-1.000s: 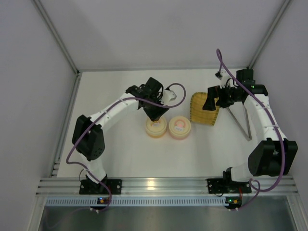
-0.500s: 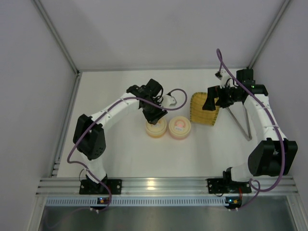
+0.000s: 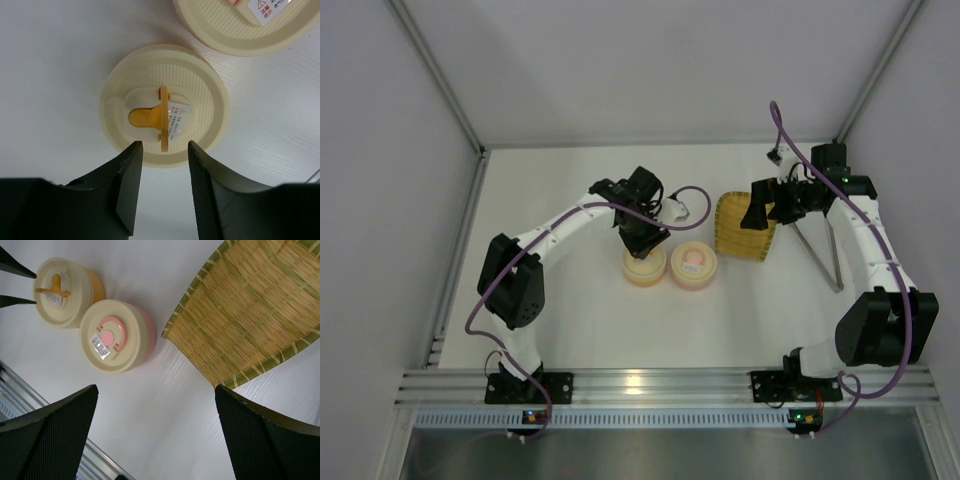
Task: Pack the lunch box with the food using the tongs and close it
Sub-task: Close the box lid on the packing box.
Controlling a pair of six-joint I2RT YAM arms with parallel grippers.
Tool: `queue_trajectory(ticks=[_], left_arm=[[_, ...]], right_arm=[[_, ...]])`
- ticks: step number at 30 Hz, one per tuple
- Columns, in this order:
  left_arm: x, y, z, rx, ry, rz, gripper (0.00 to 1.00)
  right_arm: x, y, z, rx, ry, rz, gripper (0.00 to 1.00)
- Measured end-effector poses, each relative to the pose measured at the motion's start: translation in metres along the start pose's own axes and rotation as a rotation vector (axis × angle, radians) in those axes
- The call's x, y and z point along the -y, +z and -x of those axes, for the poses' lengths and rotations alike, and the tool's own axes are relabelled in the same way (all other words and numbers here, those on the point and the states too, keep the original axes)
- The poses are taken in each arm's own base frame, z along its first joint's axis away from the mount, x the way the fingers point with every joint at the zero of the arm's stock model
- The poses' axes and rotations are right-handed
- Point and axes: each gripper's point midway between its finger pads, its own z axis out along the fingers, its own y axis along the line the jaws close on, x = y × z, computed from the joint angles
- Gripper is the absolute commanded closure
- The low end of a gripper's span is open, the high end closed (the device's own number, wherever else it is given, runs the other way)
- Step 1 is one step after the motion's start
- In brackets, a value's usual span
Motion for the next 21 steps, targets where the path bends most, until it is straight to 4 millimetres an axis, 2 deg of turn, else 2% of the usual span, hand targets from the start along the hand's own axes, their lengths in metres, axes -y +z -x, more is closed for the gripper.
queue_trajectory(ticks=[9, 14, 21], left_arm=[[0.000, 0.010, -0.002, 0.011, 0.065, -0.015, 0.64], [0.000, 0.010, 0.001, 0.024, 0.114, -0.024, 0.80], [0.000, 0.013, 0.002, 0.036, 0.197, -0.042, 0.94]], right_arm=[[0.000, 0.000, 0.000, 0.000, -0.001, 0.000, 0.01], [0.000, 0.000, 0.000, 0.000, -0.001, 0.000, 0.01], [-0.001, 0.000, 0.000, 0.001, -0.001, 0.006, 0.01]])
